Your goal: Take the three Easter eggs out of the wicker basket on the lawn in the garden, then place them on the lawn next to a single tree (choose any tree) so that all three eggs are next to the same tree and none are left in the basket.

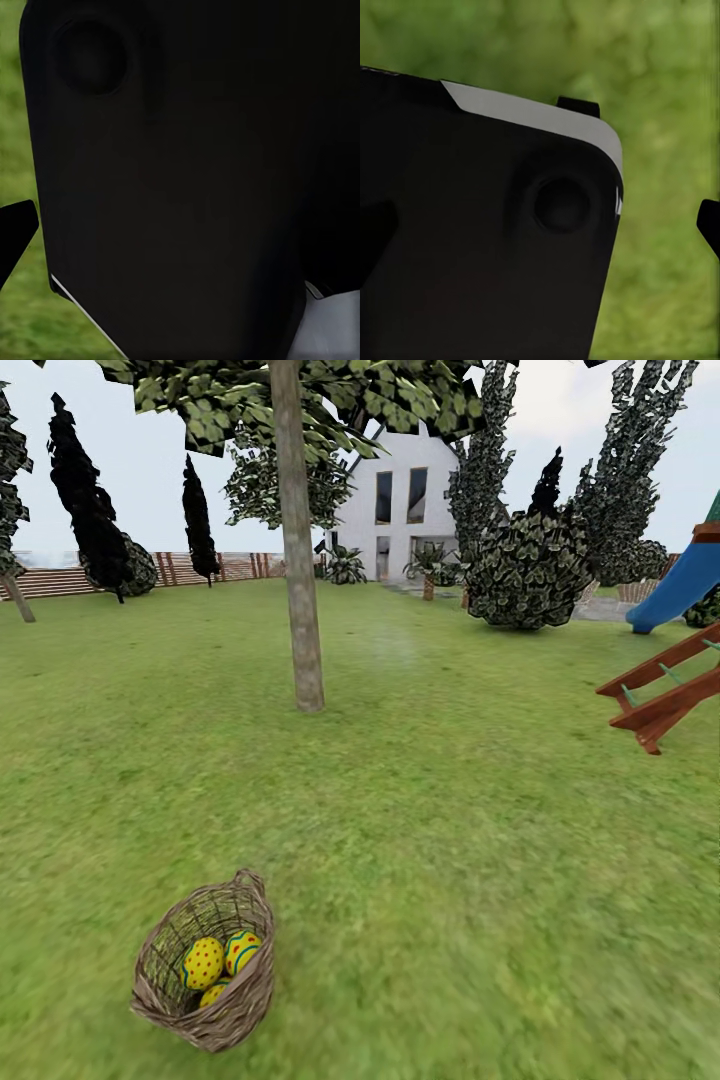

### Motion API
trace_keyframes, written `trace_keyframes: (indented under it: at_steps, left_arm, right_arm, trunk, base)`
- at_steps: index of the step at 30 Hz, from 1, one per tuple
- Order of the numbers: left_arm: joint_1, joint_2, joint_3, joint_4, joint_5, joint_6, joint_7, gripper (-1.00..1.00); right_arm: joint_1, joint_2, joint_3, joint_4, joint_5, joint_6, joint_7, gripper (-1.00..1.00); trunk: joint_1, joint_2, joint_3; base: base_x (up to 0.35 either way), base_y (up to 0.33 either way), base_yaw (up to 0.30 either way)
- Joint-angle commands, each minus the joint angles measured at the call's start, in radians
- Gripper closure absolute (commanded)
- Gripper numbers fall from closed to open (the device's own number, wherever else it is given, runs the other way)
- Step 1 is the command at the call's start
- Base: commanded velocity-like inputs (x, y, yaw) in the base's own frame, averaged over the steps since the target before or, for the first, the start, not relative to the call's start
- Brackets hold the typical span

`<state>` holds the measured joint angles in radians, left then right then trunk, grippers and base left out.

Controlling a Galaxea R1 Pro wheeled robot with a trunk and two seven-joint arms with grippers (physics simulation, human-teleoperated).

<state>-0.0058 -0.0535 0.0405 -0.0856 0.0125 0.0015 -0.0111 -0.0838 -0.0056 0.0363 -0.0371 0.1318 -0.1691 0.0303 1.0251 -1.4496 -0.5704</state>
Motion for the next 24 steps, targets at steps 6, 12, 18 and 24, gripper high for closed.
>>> trace_keyframes:
  at_steps: [6,12,18,24]
  left_arm:
    - [0.0,0.0,0.004,-0.003,0.001,0.0,-0.001,-1.0]
    - [0.0,-0.003,0.002,-0.003,-0.001,0.0,-0.002,-1.0]
    - [0.0,-0.005,0.002,-0.001,-0.001,0.0,-0.003,-1.0]
    - [-0.005,-0.021,-0.001,-0.1,-0.002,0.024,-0.001,-1.0]
  right_arm:
    - [-0.001,0.003,-0.006,0.002,-0.006,0.001,0.001,-1.0]
    - [-0.001,0.002,-0.008,0.002,-0.009,0.0,0.001,-1.0]
    - [-0.001,0.001,-0.008,0.001,-0.008,-0.001,0.001,-1.0]
    - [-0.125,0.005,-0.006,-0.006,-0.009,0.196,-0.079,-1.0]
  trunk:
    - [0.0,0.0,-0.001]
    - [0.0,0.0,-0.001]
    - [0.0,0.0,-0.001]
    - [0.0,0.0,-0.001]
  base:
    - [0.0,0.0,0.0]
    - [0.0,0.0,0.0]
    - [0.0,0.0,0.0]
    - [0.0,0.0,0.0]
